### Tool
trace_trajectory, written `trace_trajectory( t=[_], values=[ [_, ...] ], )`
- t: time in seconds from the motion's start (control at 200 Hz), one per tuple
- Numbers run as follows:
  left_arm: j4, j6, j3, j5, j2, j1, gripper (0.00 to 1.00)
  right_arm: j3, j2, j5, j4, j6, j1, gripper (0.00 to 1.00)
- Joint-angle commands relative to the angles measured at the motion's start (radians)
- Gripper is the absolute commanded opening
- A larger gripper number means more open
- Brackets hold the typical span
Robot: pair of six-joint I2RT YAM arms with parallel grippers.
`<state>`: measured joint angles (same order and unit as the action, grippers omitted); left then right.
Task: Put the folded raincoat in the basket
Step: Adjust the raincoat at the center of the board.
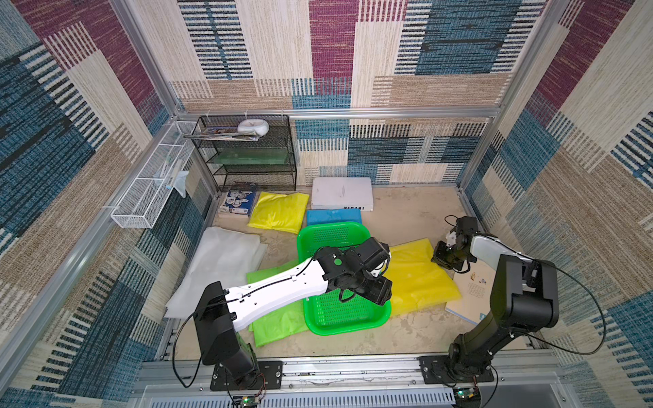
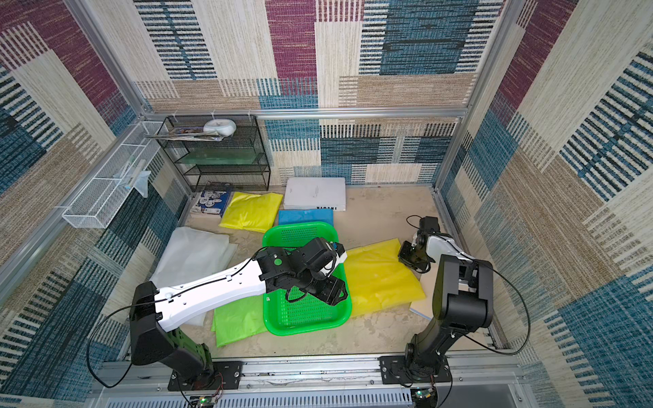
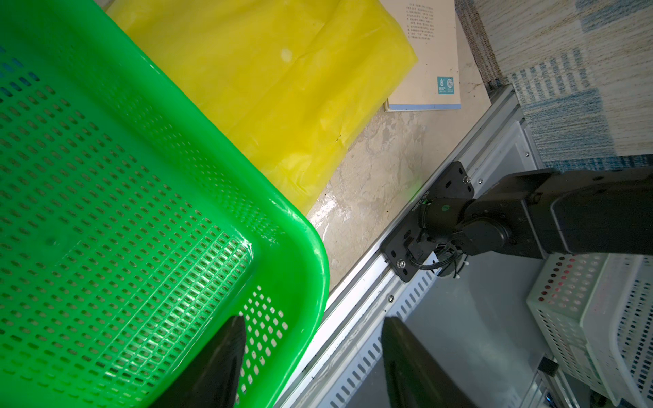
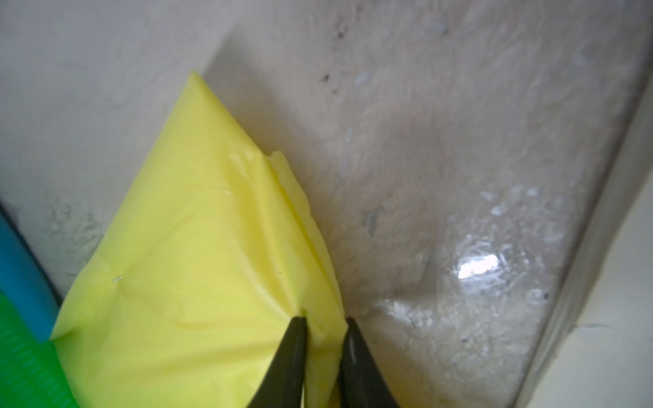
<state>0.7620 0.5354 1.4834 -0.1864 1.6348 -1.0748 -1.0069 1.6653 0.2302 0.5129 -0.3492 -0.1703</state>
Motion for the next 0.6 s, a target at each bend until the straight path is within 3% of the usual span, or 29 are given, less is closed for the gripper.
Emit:
trace_trajectory(
  t=[0.0, 0.225, 0.421, 0.591],
  values=[
    [-0.017, -0.005, 0.008, 0.001, -0.005, 0.004, 0.66, -0.039, -0.019, 0.009, 0.044, -0.004, 0.002, 0.12],
    [-0.008, -0.012, 0.025, 0.005, -0.021, 0.018, 0.68, -0.136, -0.102, -0.137, 0.127, -0.001, 0.001, 0.02],
    [-0.003, -0.011, 0.085, -0.032, 0.034, 0.017, 0.68, -0.193, -0.145, -0.361, 0.165, -0.014, -0.012, 0.02],
    [0.014, -0.004, 0.2, -0.067, 0.132, 0.015, 0.68, -0.19, -0.094, -0.398, 0.171, -0.025, -0.096, 0.04]
  ],
)
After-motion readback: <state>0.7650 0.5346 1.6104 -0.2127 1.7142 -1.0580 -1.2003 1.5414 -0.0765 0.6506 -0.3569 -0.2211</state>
